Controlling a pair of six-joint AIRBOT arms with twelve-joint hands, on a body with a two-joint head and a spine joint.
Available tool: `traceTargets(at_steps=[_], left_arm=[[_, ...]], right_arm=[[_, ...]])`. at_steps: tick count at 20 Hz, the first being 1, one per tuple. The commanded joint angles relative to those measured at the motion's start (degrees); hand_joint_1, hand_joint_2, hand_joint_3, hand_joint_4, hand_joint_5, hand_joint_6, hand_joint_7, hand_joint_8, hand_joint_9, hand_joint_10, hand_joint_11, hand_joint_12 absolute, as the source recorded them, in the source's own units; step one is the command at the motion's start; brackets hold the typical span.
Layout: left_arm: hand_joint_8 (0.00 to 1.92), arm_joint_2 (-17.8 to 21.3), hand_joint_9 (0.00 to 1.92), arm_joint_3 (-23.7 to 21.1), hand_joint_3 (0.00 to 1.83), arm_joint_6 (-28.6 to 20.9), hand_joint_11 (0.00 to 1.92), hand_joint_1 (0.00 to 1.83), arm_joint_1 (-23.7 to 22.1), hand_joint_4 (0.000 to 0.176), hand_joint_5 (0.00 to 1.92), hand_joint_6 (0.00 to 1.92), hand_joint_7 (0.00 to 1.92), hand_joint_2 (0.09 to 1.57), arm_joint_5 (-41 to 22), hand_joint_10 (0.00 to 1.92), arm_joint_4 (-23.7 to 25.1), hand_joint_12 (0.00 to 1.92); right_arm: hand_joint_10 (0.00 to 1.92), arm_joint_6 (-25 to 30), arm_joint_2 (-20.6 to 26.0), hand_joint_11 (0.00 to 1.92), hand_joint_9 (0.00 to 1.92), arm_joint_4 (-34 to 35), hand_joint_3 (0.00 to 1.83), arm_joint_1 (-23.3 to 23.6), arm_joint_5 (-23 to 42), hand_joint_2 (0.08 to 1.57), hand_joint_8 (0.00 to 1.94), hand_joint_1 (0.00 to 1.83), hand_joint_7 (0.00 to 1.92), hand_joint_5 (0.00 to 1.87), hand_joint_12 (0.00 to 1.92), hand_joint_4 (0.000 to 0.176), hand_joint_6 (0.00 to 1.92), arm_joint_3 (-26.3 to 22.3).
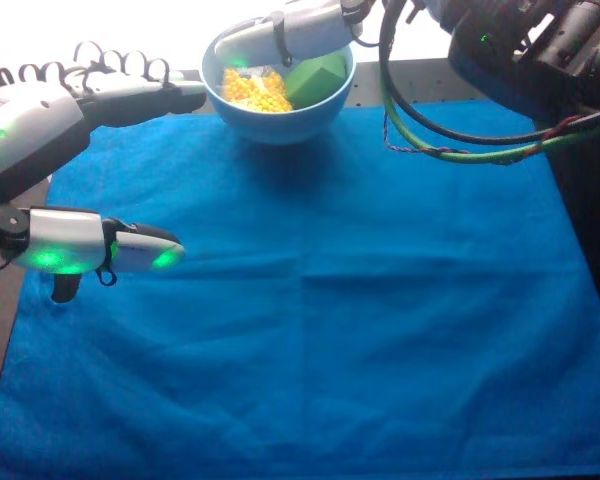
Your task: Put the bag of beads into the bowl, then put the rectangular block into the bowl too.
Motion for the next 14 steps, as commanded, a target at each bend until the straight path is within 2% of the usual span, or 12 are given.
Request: traceTargets(at_steps=[1,4,5,6,7,8,9,11,12,13,14], left_arm=[[0.00,-0.03,0.22,0.06,0.00,-0.51,0.00,0.80,-0.55,0.016,0.32,0.00,0.27,0.92,-6.77,0.00,-0.85,0.59],[0.00,0.93,0.23,-0.87,0.00,-0.62,0.00,0.77,0.58,0.016,0.31,0.00,0.28,0.91,-8.23,0.00,-1.82,0.60],[0.00,1.30,0.20,-1.36,0.00,-0.62,0.00,0.77,1.06,0.032,0.29,0.00,0.27,0.92,-9.37,0.00,-2.21,0.52],[0.00,1.78,0.19,-2.06,0.00,-0.62,0.00,0.77,1.91,0.037,0.28,0.00,0.26,0.93,-11.40,0.00,-2.72,0.50],[0.00,2.55,0.14,-3.20,0.00,-0.62,0.00,0.81,3.55,0.048,0.26,0.00,0.23,0.92,-14.92,0.01,-3.74,0.35],[0.00,2.97,0.12,-3.83,0.00,-0.62,0.00,0.79,4.45,0.050,0.24,0.00,0.21,0.92,-16.95,0.00,-4.22,0.28],[0.00,3.82,0.11,-4.88,0.00,-0.61,0.00,0.77,6.14,0.056,0.23,0.00,0.19,0.91,-20.32,0.00,-4.94,0.30],[0.00,5.28,0.01,-6.63,0.00,-0.59,0.00,0.72,10.13,0.061,0.10,0.00,0.02,0.90,-26.57,0.00,-7.09,0.14],[0.00,5.66,0.00,-7.39,0.00,-0.59,0.00,0.72,12.17,0.062,0.09,0.00,0.01,0.90,-29.59,0.00,-8.77,0.12],[0.00,5.78,0.00,-8.02,0.00,-0.59,0.00,0.69,14.20,0.142,0.02,0.00,0.00,0.83,-31.94,0.00,-10.36,0.02],[0.00,5.83,0.00,-8.65,0.00,-0.59,0.00,0.69,16.34,0.136,0.00,0.00,0.00,0.84,-34.14,0.00,-11.82,0.00]], right_arm=[[0.00,0.05,1.13,0.02,0.00,3.26,0.01,0.75,8.59,0.83,0.00,0.50,0.00,0.00,0.01,0.176,0.00,0.00],[0.00,0.05,7.39,0.00,0.00,5.76,0.00,-2.26,15.12,0.80,0.00,0.53,0.00,0.00,0.00,0.176,0.00,-6.12],[0.00,0.05,9.94,0.00,0.00,6.55,0.00,-3.56,17.72,0.78,0.00,0.56,0.00,0.00,0.00,0.176,0.00,-8.72],[0.00,0.05,13.26,0.00,0.00,7.23,0.00,-5.10,20.37,0.78,0.00,0.57,0.00,0.00,0.00,0.176,0.00,-11.94],[0.00,0.05,17.66,0.00,0.00,8.05,0.00,-7.28,23.17,0.81,0.00,0.58,0.00,0.00,0.00,0.176,0.00,-16.07],[0.00,0.05,20.44,0.01,0.00,9.71,0.01,-9.05,25.31,0.83,0.00,0.51,0.00,0.00,0.00,0.176,0.00,-19.39],[0.00,0.05,23.96,0.00,0.00,11.94,0.01,-11.64,27.92,0.84,0.00,0.48,0.00,0.00,0.00,0.176,0.00,-23.49],[0.00,0.05,29.87,0.00,0.00,18.47,0.01,-20.47,35.24,0.83,0.00,0.73,0.00,0.00,0.00,0.176,0.00,-30.96],[0.00,0.05,31.55,0.00,0.00,22.08,0.00,-24.90,38.56,0.83,0.00,0.75,0.00,0.00,0.00,0.176,0.00,-33.74],[0.00,0.05,32.81,0.00,0.00,25.71,0.00,-29.65,42.07,0.79,0.00,0.62,0.00,0.00,0.00,0.176,0.00,-35.95],[0.00,0.05,33.75,0.00,0.00,29.57,0.00,-34.69,45.12,0.81,0.00,0.56,0.00,0.00,0.00,0.176,0.00,-38.08]])
